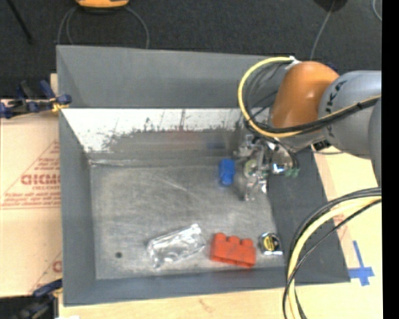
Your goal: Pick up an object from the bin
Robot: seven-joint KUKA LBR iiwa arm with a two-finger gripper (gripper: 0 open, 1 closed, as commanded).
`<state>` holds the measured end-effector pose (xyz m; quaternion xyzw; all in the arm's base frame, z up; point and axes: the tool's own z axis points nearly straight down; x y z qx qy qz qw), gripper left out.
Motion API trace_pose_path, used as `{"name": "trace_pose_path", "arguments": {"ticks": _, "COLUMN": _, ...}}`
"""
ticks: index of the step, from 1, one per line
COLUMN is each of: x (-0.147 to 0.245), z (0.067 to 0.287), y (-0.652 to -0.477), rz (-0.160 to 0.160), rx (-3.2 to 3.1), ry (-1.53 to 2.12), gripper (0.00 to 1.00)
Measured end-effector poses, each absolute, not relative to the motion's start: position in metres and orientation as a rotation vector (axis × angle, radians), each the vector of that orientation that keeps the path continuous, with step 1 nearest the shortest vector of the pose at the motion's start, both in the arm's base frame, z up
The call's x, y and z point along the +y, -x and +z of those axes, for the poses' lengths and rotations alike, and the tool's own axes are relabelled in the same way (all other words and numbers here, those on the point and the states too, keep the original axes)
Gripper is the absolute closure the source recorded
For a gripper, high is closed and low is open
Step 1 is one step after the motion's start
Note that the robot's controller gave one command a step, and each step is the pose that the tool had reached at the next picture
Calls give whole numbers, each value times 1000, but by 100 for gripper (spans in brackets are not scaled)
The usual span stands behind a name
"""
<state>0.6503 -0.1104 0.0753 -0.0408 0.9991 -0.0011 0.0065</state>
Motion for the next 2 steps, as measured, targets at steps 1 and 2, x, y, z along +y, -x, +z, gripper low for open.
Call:
{"name": "trace_pose_path", "arguments": {"ticks": 1, "x": -48, "z": 77, "y": -650, "rz": -2, "rx": 3100, "ry": 463, "gripper": 0}}
{"name": "trace_pose_path", "arguments": {"ticks": 2, "x": -112, "z": 93, "y": -627, "rz": -1, "rx": 3140, "ry": 32, "gripper": 0}}
